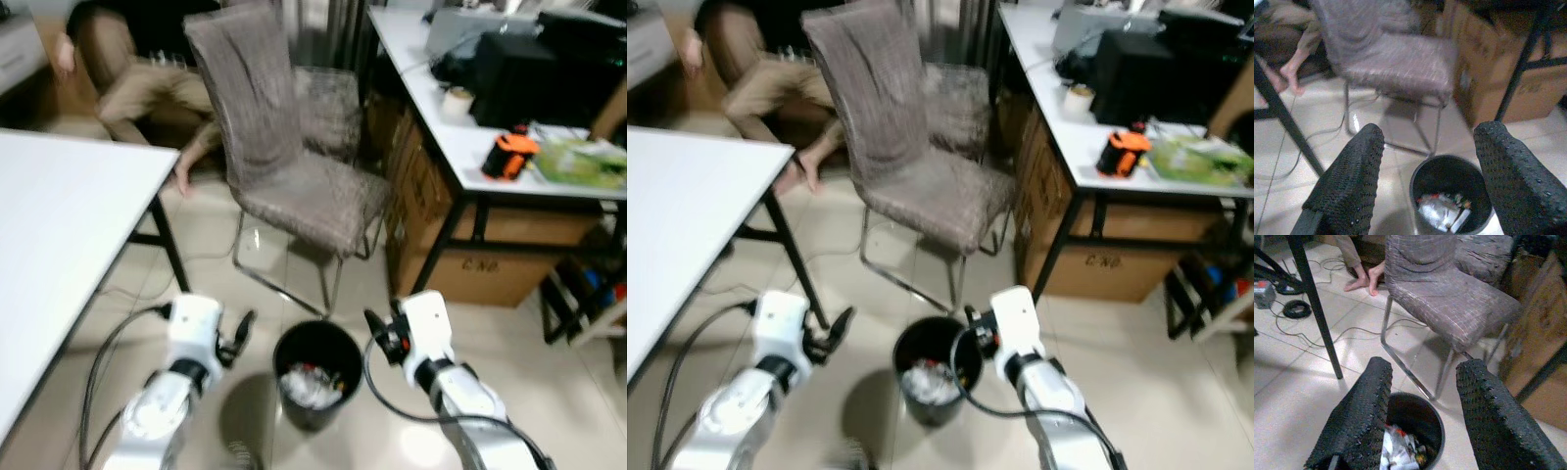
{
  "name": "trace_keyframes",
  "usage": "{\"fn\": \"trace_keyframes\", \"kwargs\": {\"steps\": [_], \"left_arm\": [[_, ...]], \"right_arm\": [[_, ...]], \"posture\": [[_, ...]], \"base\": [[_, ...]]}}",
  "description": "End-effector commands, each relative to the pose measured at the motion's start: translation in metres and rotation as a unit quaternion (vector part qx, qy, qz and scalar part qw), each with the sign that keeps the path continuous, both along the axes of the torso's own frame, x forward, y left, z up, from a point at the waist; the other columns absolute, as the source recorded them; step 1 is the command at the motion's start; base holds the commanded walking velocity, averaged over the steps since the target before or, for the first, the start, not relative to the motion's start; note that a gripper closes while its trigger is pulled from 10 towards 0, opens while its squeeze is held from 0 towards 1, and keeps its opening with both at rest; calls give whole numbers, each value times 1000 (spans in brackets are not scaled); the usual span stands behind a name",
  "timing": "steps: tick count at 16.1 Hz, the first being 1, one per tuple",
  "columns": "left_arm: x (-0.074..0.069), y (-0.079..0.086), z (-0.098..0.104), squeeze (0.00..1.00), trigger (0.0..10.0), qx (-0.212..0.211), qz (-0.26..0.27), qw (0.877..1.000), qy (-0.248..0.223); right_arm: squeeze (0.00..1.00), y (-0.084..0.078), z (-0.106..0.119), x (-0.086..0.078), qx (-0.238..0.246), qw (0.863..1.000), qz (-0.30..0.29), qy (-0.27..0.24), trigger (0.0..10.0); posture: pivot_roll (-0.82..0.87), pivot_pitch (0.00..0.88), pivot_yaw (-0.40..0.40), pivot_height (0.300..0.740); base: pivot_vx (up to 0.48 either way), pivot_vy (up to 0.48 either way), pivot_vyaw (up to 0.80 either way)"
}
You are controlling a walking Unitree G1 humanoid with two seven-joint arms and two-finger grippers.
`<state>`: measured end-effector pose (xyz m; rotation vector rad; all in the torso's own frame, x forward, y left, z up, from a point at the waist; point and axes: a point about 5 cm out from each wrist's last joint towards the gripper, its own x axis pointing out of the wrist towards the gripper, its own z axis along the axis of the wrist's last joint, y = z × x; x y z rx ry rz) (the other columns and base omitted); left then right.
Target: Picking trash to rubbish bin
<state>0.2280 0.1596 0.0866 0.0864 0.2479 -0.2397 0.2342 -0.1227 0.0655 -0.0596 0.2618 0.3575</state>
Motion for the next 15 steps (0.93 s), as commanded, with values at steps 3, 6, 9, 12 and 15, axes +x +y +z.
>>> {"fn": "trace_keyframes", "kwargs": {"steps": [3, 6, 9, 12, 15], "left_arm": [[4, -4, 27, 0, 10000, 5, -5, 999, -34], [13, -6, 58, 0, 10000, -12, -1, 997, -78], [8, 0, 59, 0, 10000, 0, 10, 998, -68], [5, 5, 62, 0, 10000, 10, 18, 997, -71], [3, 10, 66, 0, 10000, 16, 29, 996, -77]], "right_arm": [[0, 2, 33, 6, 23, 996, -6, -87, 10000], [0, 2, 52, 15, 33, 991, -10, -130, 10000], [0, 6, 53, 15, 26, 991, 5, -135, 10000], [0, 11, 55, 15, 25, 990, 18, -138, 10000], [0, 13, 58, 17, 27, 988, 25, -147, 10000]], "posture": [[13, 0, -60, 740], [18, 0, -62, 740], [23, 0, -69, 740], [29, 0, -73, 740], [33, 0, -76, 740]], "base": [[-301, 0, 0], [-300, 0, 0], [-300, 0, 0], [-296, 0, 0], [-300, 0, 0]]}}
